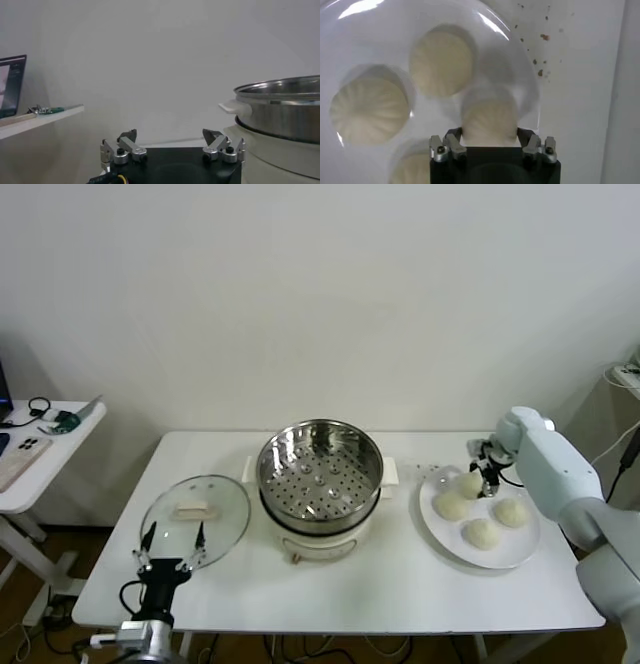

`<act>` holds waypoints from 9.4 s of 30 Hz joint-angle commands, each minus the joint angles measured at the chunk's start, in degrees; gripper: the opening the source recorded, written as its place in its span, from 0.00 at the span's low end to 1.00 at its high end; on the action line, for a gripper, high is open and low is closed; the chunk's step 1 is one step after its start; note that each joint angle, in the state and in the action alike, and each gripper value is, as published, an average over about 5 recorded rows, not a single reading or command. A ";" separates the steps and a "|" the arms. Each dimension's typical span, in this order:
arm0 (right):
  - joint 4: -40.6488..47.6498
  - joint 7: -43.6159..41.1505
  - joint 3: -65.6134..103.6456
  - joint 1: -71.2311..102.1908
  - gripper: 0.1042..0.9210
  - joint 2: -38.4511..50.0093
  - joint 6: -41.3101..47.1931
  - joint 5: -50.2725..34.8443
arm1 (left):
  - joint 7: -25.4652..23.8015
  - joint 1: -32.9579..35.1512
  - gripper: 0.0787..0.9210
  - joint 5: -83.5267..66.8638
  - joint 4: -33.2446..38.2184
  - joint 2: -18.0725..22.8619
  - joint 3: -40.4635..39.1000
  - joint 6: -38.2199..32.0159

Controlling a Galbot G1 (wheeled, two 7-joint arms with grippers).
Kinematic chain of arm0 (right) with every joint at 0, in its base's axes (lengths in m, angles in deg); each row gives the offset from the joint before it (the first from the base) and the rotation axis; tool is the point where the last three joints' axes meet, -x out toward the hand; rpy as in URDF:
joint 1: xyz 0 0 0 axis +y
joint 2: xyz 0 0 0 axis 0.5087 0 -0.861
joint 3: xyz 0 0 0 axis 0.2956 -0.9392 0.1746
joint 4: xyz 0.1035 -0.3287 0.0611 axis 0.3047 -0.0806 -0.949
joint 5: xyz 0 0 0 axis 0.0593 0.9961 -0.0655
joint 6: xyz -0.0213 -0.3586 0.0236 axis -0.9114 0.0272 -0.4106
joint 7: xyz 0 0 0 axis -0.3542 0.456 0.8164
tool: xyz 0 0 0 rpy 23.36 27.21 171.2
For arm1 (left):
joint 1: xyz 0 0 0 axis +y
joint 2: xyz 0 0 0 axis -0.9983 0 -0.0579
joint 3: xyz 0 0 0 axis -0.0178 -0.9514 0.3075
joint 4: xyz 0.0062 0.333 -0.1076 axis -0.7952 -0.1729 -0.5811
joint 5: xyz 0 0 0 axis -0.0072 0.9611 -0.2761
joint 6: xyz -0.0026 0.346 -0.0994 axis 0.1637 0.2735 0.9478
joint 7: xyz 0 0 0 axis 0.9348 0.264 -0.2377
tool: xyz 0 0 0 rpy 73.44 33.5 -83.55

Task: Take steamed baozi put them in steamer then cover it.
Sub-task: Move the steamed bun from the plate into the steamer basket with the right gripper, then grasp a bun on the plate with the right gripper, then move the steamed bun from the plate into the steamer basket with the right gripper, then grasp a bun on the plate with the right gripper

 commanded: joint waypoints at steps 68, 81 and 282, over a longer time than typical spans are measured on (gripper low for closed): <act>-22.09 -2.00 -41.69 -18.58 0.77 -22.08 -19.78 -4.75 | -0.15 0.35 0.88 -0.68 0.77 -4.03 -1.98 1.62; -26.24 -4.91 -41.37 -22.73 0.88 -19.09 -21.16 -12.04 | -0.07 0.56 0.88 -0.53 1.22 -3.77 -1.87 1.70; -56.49 0.67 -75.86 -54.63 0.88 20.84 23.63 -69.87 | 0.36 0.07 0.88 1.77 -1.30 -4.92 -3.64 -0.42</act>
